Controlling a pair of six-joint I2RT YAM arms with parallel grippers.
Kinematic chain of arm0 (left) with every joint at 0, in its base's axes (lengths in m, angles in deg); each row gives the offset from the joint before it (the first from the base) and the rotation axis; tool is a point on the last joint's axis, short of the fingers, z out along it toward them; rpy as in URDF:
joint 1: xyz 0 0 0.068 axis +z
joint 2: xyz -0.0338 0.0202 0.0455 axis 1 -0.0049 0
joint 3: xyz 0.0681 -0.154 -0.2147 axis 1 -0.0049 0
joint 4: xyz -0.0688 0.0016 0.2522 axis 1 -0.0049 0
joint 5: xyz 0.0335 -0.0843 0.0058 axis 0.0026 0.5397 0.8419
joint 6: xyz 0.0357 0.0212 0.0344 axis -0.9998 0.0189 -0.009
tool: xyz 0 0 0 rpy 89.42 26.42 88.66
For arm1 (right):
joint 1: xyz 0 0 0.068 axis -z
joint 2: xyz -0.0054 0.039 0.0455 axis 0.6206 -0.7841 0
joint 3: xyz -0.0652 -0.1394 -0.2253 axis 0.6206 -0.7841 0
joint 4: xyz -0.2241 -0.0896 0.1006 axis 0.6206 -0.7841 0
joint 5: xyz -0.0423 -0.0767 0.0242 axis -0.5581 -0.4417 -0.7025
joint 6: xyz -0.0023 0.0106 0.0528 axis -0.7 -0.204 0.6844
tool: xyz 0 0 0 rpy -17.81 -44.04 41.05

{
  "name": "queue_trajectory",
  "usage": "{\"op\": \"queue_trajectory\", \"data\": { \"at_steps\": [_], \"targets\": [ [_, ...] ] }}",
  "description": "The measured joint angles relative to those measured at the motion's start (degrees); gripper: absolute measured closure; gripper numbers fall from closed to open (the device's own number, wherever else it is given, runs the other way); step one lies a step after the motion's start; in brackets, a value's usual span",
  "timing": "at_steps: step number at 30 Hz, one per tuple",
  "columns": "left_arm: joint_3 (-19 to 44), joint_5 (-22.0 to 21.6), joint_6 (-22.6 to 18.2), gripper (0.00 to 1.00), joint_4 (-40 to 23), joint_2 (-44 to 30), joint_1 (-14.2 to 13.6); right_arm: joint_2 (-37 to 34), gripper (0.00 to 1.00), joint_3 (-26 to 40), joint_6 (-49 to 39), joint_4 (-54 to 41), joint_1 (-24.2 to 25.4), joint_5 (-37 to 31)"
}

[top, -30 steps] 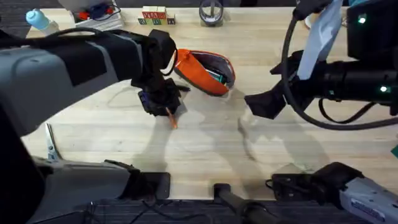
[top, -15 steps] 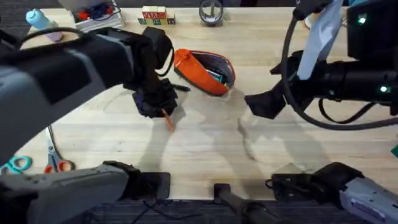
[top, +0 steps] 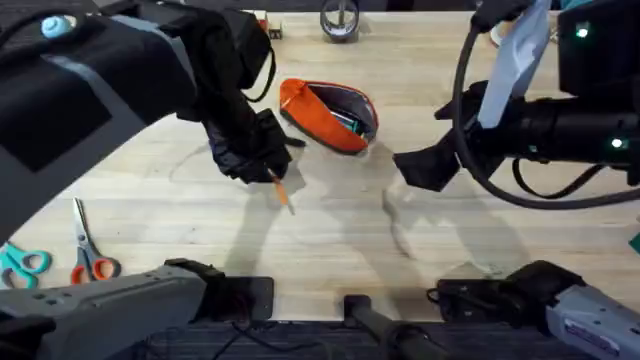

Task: Unzip the bag, pick up the pens from the table one at a time and place them inside, then zip the bag closed.

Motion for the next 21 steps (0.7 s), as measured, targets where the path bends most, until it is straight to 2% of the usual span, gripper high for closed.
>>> {"op": "queue_trajectory", "data": {
  "at_steps": [5, 10, 15, 21],
  "targets": [
    [0.0, 6.9, 0.0, 0.958, 1.4, 0.0, 0.2, 0.0, 0.004, 0.0, 0.0, 0.0, 0.0, 0.0],
    [0.1, 8.4, 2.6, 0.958, 2.1, 0.0, 0.7, 0.0, 0.004, 0.0, 0.0, 0.0, 0.0, 0.0],
    [2.0, 6.6, 8.2, 0.96, 0.5, 0.0, 0.5, 0.0, 0.003, 0.0, 0.0, 0.0, 0.0, 0.0],
    [9.0, -1.2, 14.7, 0.962, -3.6, 0.0, -2.0, 0.0, 0.004, 0.0, 0.0, 0.0, 0.0, 0.0]
  ]
}}
